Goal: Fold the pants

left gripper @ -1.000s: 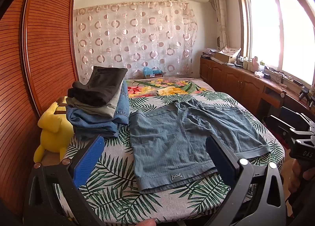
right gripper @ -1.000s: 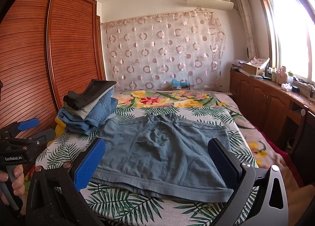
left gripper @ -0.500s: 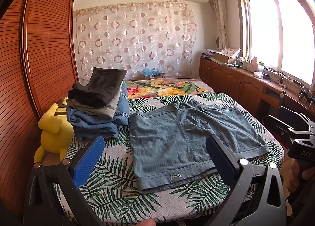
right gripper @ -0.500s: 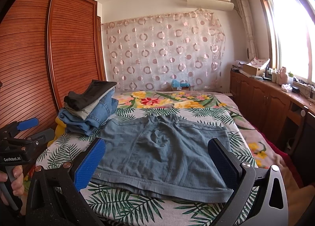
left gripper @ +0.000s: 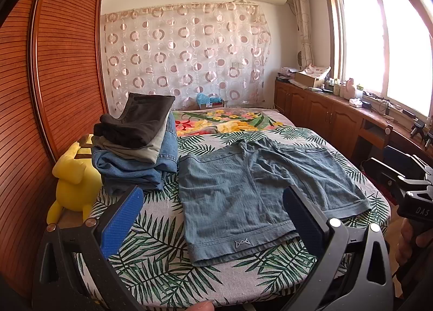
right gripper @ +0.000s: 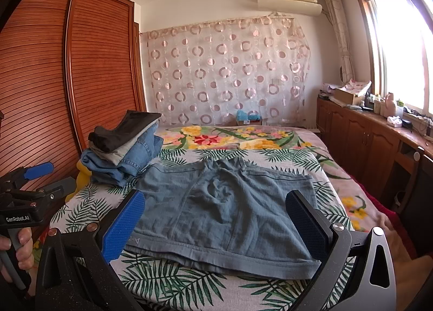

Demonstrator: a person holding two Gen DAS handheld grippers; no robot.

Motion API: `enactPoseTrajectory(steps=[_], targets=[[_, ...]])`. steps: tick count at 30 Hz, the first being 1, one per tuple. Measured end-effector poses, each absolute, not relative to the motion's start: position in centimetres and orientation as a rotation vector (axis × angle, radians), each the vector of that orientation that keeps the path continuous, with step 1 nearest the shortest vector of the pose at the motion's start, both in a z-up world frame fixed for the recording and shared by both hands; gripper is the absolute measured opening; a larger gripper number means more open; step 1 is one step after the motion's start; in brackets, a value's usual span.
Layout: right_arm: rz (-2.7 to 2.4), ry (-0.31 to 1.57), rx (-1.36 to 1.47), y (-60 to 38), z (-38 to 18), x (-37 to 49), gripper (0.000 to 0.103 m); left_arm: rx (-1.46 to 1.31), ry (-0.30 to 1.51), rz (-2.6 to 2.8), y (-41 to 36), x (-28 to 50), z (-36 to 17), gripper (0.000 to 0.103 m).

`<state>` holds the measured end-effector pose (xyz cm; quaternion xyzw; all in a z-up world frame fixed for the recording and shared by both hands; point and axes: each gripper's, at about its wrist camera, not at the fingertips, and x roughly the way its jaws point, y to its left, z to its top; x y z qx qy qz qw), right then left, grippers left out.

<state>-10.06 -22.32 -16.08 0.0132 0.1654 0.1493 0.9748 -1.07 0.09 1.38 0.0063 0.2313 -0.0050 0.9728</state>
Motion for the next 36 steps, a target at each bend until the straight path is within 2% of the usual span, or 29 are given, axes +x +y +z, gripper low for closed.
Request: enactPoseTrajectory(steps=[10, 36], targets=[[0.305, 0.336, 0.027, -22.3, -16.2, -10.0, 0.103, 0.007, 0.478, -0.015, 0.2, -1.0, 1.2, 0.103], [0.296, 0.492, -0.038, -24.2, -19.7, -6.0, 0.103, -0.038, 0.687, 0.02, 4.6, 3.0, -6.3, 0.103]])
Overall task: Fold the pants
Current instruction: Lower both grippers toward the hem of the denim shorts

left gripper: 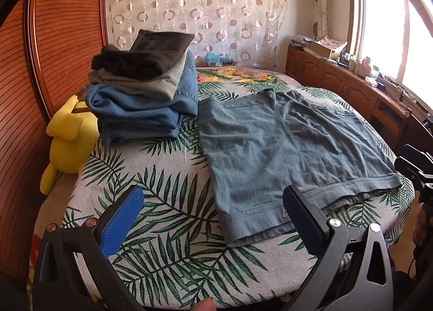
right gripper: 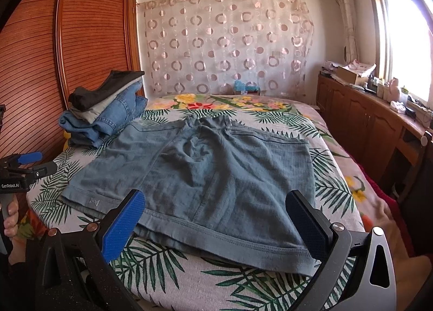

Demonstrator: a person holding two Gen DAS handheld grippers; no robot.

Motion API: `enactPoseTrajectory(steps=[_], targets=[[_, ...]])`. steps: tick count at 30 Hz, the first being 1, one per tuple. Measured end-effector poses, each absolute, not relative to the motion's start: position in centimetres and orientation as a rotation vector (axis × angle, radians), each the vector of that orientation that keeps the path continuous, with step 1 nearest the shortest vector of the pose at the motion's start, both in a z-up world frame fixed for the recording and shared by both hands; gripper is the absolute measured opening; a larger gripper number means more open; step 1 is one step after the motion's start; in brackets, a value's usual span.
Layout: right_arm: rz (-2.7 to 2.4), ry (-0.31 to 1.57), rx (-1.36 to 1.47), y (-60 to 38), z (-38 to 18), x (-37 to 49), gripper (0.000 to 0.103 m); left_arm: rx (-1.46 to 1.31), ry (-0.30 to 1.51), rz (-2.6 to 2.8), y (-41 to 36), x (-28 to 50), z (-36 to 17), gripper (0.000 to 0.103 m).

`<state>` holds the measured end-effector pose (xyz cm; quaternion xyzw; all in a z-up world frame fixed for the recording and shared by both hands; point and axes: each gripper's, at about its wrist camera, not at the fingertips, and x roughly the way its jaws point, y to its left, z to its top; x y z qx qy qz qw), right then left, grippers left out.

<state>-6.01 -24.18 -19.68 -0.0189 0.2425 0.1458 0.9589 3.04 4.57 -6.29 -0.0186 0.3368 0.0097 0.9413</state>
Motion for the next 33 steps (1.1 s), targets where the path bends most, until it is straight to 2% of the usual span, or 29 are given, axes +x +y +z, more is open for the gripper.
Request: enactPoseTrajectory(steps=[21, 24, 26, 28, 33], targets=[[0.299, 0.649, -0.07, -25.1, -20.7, -5.5, 0.103, -0.071, 0.766, -0.006, 6.6, 3.0, -9.9, 0.103], [0.296, 0.672, -0.07, -25.3, -20.9, -5.9, 0.103, -0.085, 0.768, -0.043, 6.5, 2.9, -10.0, 0.09], [0.289, 0.668, -0.086, -25.4, -20.8, -6.5, 0.103, -0.101, 0.77, -0.072, 6.5, 2.8, -10.0, 0.085], [0.281, 0.661, -0.114, -25.2, -20.6, -7.1, 0.103, -0.114, 0.774, -0.099, 6.3, 2.9, -10.0, 0.07], [0.285, 0.646, -0.111, -25.6, -20.0, -8.5, 0.103, -0.134, 0.785, -0.138, 5.8, 3.0, -10.3, 0.047]])
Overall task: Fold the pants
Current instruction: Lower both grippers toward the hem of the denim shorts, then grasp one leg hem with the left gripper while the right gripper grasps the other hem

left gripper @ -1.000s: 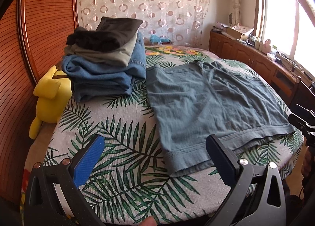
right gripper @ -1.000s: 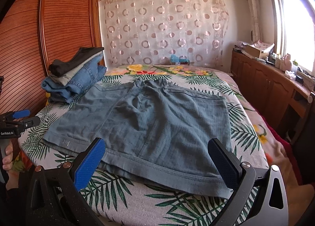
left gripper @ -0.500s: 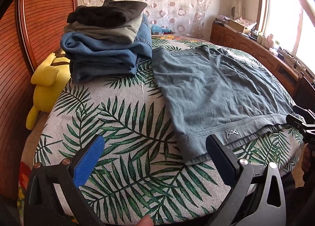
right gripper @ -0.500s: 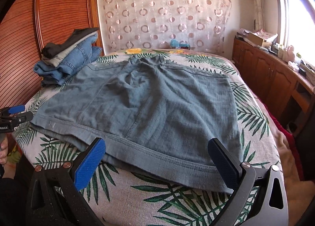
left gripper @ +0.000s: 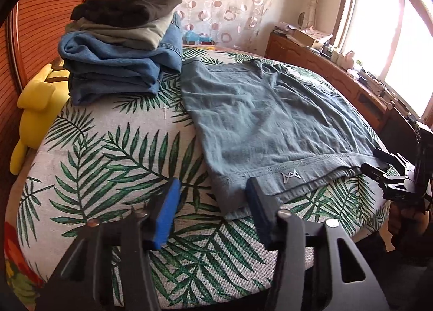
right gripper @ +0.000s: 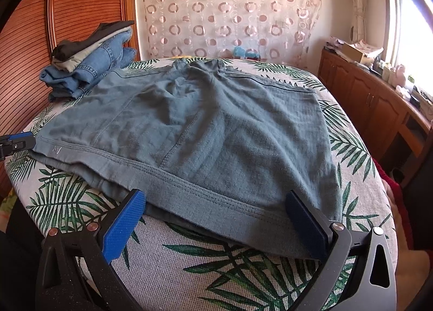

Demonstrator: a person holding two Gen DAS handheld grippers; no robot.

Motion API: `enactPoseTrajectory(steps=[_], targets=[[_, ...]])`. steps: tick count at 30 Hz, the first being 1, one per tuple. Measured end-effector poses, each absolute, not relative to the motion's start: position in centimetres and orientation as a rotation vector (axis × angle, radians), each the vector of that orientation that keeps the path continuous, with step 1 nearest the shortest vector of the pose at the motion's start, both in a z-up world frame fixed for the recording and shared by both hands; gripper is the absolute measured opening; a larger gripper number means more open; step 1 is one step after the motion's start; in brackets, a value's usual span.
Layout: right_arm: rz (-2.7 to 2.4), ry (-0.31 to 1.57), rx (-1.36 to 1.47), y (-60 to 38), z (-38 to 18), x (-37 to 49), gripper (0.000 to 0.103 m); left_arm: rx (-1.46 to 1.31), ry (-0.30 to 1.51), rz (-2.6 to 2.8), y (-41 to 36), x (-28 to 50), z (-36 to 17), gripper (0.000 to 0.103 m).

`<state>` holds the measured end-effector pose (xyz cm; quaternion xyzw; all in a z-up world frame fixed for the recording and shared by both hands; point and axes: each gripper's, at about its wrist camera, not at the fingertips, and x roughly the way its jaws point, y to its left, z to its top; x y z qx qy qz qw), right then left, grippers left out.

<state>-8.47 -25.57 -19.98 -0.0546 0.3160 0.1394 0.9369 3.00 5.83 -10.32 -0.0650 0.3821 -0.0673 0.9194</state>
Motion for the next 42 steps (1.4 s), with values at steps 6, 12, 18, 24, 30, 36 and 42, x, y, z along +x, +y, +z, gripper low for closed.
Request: enactPoseTrajectory(steps=[6, 12, 18, 24, 30, 36, 42], targets=[[0.286, 0.629, -0.109, -26.0, -20.2, -9.5, 0.103, -0.107, 0.788, -0.157, 5.1, 3.1, -10.8, 0.034], [0.291, 0.628, -0.111, -26.2, -20.2, -9.8, 0.103, -0.098, 0.778, -0.194, 4.6, 3.5, -10.3, 0.01], [0.304, 0.638, -0.117, -26.0, -19.8, -8.0, 0.098, -0.102, 0.742, -0.284, 3.1, 3.6, -8.1, 0.008], [0.298, 0.637, -0.083, -26.8, -19.2, -6.6, 0.078, -0.065, 0.709, -0.359, 0.6, 5.1, -5.9, 0.008], [0.289, 0.62, -0.076, -27.4, -18.5, -6.7, 0.067, -0.037, 0.684, -0.426, -2.0, 6.5, -3.9, 0.008], [0.288, 0.615, -0.095, -27.9, -18.0, -7.1, 0.062, -0.018, 0.668, -0.486, -4.5, 8.1, -2.3, 0.008], [0.265, 0.599, -0.073, -28.4, -17.8, -6.8, 0.061, 0.008, 0.653, -0.55, -7.7, 9.6, -0.7, 0.008]])
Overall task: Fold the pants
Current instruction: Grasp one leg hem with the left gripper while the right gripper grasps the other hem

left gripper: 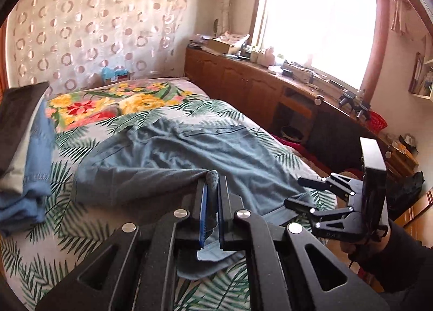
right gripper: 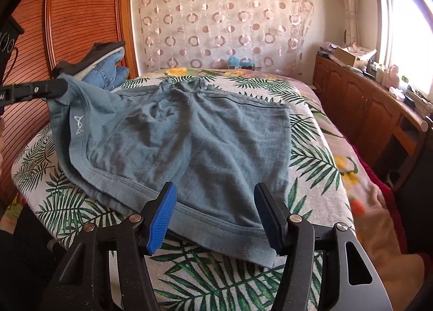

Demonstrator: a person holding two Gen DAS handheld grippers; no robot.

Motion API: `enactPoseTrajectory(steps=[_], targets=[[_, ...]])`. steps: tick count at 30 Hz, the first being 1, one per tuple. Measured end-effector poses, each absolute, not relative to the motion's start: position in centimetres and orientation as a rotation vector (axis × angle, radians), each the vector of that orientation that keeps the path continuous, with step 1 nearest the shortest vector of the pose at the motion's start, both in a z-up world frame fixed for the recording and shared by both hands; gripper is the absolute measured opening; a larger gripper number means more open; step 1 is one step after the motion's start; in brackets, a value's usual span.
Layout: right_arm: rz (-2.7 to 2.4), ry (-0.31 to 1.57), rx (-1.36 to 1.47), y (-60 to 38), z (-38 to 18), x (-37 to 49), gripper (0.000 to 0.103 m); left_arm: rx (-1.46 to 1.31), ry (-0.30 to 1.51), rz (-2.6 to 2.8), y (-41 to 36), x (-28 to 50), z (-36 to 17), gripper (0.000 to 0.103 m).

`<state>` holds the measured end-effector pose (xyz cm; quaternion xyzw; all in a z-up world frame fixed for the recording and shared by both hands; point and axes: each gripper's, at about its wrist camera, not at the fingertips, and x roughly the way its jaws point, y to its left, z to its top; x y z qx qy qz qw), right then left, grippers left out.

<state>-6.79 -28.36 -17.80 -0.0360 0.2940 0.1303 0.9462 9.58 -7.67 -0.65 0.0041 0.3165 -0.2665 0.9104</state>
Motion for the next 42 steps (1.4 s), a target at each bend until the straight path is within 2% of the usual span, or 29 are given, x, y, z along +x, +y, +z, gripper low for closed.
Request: enactPoseTrajectory(steps=[7, 14, 15, 17, 19, 20, 21, 22, 28, 34, 42], targets=[[0.252, 0.603, -0.058, -28.6, -18.3, -7.1, 0.061, 0.028, 0.654, -0.625, -11.2, 10.7, 0.6, 0.008], [0.241, 0.6, -0.044, -28.8, -18.4, -7.5, 0.061, 0.046, 0.679, -0.608, -12.5, 11.0, -0.5, 0.008], [0.24, 0.6, -0.043, -28.8, -18.5, -7.6, 0.061, 0.048, 0.683, -0.597, -12.5, 11.0, -0.8, 0.011], [0.238, 0.601, -0.042, -28.8, -18.5, -7.7, 0.061, 0.052, 0.685, -0.575, -12.2, 11.0, -1.1, 0.021], [0.234, 0.604, -0.042, -29.0, -18.6, -7.7, 0.061, 0.05, 0.683, -0.551, -11.7, 11.1, -1.4, 0.05], [0.232, 0.606, -0.041, -29.0, -18.7, -7.6, 0.061, 0.049, 0.68, -0.543, -11.5, 11.0, -1.4, 0.057], [0.23, 0.607, -0.039, -29.1, -18.7, -7.5, 0.061, 0.048, 0.677, -0.533, -11.0, 11.0, -1.5, 0.073], [0.23, 0.608, -0.037, -29.2, -18.7, -7.5, 0.061, 0.043, 0.674, -0.527, -10.7, 11.0, -1.6, 0.083], [0.24, 0.608, -0.037, -28.9, -18.5, -7.3, 0.061, 0.017, 0.688, -0.459, -8.1, 10.6, -2.8, 0.083], [0.289, 0.599, -0.015, -28.6, -17.6, -6.5, 0.05, 0.013, 0.741, -0.411, -6.3, 10.4, -5.3, 0.083], [0.384, 0.592, -0.062, -26.1, -16.5, -4.3, 0.05, -0.006, 0.773, -0.385, -5.0, 10.1, -7.2, 0.083]])
